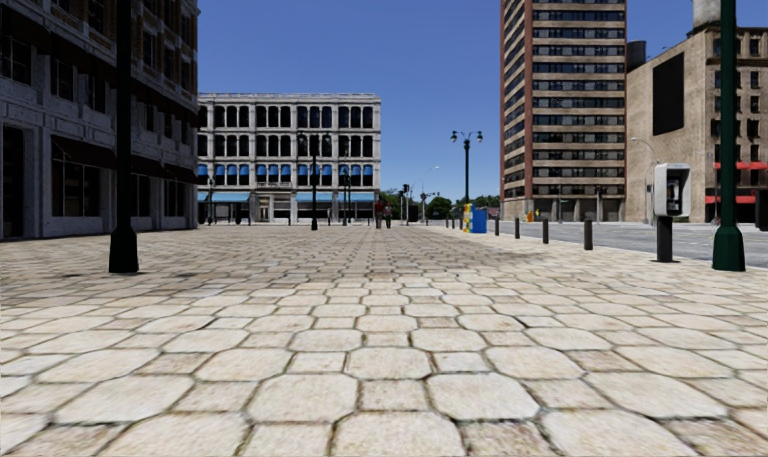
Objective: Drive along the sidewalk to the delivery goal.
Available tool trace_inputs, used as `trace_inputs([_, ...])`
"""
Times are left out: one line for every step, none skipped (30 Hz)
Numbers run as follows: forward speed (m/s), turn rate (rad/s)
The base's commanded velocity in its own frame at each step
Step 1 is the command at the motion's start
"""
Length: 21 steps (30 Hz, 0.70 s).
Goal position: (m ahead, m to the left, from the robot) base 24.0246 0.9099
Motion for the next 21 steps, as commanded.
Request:
trace_inputs([2.00,0.00])
trace_inputs([2.00,0.00])
trace_inputs([2.00,0.00])
trace_inputs([2.00,0.00])
trace_inputs([2.00,0.00])
trace_inputs([2.00,0.00])
trace_inputs([2.00,0.00])
trace_inputs([2.00,0.00])
trace_inputs([2.00,0.00])
trace_inputs([2.00,0.00])
trace_inputs([2.00,0.00])
trace_inputs([2.00,0.00])
trace_inputs([2.00,0.00])
trace_inputs([2.00,0.00])
trace_inputs([2.00,0.00])
trace_inputs([2.00,0.00])
trace_inputs([2.00,0.00])
trace_inputs([2.00,0.00])
trace_inputs([2.00,0.00])
trace_inputs([2.00,0.00])
trace_inputs([2.00,0.00])
